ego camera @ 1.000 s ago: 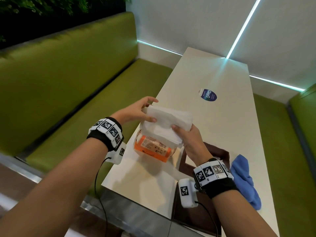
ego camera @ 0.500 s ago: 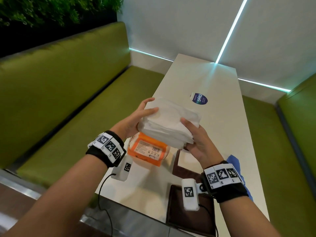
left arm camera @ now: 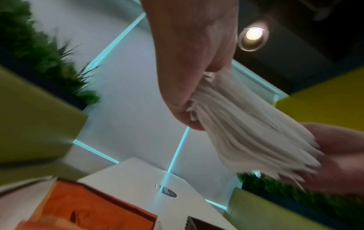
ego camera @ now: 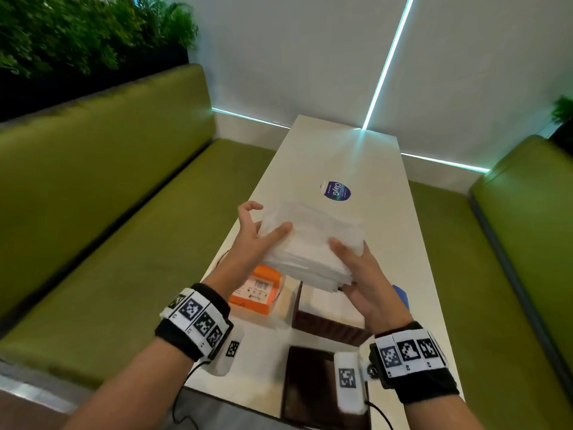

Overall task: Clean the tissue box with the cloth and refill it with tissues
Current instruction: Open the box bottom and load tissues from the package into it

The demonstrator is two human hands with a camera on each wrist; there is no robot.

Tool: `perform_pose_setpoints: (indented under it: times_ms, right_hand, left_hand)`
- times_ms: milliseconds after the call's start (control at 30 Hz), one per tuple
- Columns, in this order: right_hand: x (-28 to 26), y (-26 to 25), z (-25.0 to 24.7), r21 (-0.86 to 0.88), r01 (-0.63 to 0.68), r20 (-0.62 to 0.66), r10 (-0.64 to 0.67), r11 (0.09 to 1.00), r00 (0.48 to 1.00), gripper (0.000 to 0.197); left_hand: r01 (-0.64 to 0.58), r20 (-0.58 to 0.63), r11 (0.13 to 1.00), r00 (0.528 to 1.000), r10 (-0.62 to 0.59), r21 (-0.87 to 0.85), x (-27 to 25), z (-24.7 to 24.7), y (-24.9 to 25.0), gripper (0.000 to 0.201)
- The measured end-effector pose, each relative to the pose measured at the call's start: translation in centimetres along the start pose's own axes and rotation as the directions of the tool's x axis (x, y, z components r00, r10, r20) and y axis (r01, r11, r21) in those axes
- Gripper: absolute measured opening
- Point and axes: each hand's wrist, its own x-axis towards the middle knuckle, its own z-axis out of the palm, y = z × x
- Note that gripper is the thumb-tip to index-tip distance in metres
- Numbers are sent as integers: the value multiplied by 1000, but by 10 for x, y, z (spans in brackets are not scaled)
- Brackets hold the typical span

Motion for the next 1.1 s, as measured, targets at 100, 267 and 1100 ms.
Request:
perform_pose_setpoints:
  times_ms: [100, 267, 1100]
  right_hand:
    - [-5, 1, -7, 53, 40, -1, -40, 998, 999, 55]
    - [-13, 1, -8, 46, 77, -59, -75, 996, 995, 58]
    - [-14, -3, -15, -18, 34, -81, -36, 999, 996, 62]
  left_hand:
    - [-224, -56, 968, 971, 231, 112, -18, 21, -7, 41]
    - [-265, -143, 939, 943, 300, 219, -24, 38, -14, 35]
    - [123, -141, 983, 980, -142, -133, -17, 32, -6, 61]
